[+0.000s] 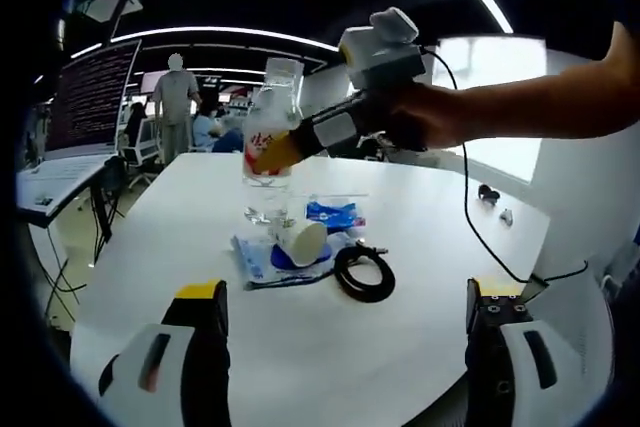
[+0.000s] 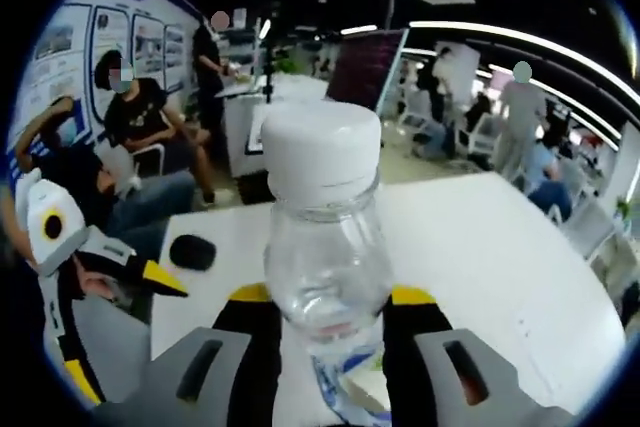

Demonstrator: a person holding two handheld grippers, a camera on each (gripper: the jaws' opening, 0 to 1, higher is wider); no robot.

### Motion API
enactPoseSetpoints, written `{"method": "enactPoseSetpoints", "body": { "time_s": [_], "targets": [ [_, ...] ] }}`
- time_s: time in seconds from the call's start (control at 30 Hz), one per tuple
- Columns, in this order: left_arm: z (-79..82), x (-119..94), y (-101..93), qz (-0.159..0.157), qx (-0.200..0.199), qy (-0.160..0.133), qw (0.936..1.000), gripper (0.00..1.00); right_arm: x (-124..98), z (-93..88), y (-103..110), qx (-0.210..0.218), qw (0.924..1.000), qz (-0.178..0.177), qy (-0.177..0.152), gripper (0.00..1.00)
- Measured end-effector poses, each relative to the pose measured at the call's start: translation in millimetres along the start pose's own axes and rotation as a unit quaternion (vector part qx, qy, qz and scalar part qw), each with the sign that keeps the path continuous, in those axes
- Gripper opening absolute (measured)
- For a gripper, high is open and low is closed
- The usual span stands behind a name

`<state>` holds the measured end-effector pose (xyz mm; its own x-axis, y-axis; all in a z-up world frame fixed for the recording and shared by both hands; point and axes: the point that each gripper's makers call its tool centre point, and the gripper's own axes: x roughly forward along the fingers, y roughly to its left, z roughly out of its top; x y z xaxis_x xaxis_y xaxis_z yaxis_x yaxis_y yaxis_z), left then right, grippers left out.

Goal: Arrange the tabletop items into an orderly group along one side of the table until the central work area is clear of visible clutter.

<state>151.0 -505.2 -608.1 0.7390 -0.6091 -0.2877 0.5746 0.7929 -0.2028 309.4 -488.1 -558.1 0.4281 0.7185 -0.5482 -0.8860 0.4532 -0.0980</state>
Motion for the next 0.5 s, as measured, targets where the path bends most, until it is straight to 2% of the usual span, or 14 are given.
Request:
{"method": "enactPoseSetpoints", "body": {
  "time_s": [0.13,0.27,0.5],
  "targets": [
    [-2.3,1,-1.7,-0.003,0.002,0.007,1.0000,0.99,9,11.3,-8,-0.010,1.0000,0.001,-0.001,0.35],
    [-5.2,3,-4.0,-0.007,0.010,0.015,0.9998,0.99,21,18.3,-18,0.006,0.9999,0.007,-0.004,0.35],
    [-6.2,3,-4.1,-0.008,0.005,0.019,0.9998,0.99,47,16.7,-33,0.001,0.9999,0.013,0.009,0.35]
  ]
}}
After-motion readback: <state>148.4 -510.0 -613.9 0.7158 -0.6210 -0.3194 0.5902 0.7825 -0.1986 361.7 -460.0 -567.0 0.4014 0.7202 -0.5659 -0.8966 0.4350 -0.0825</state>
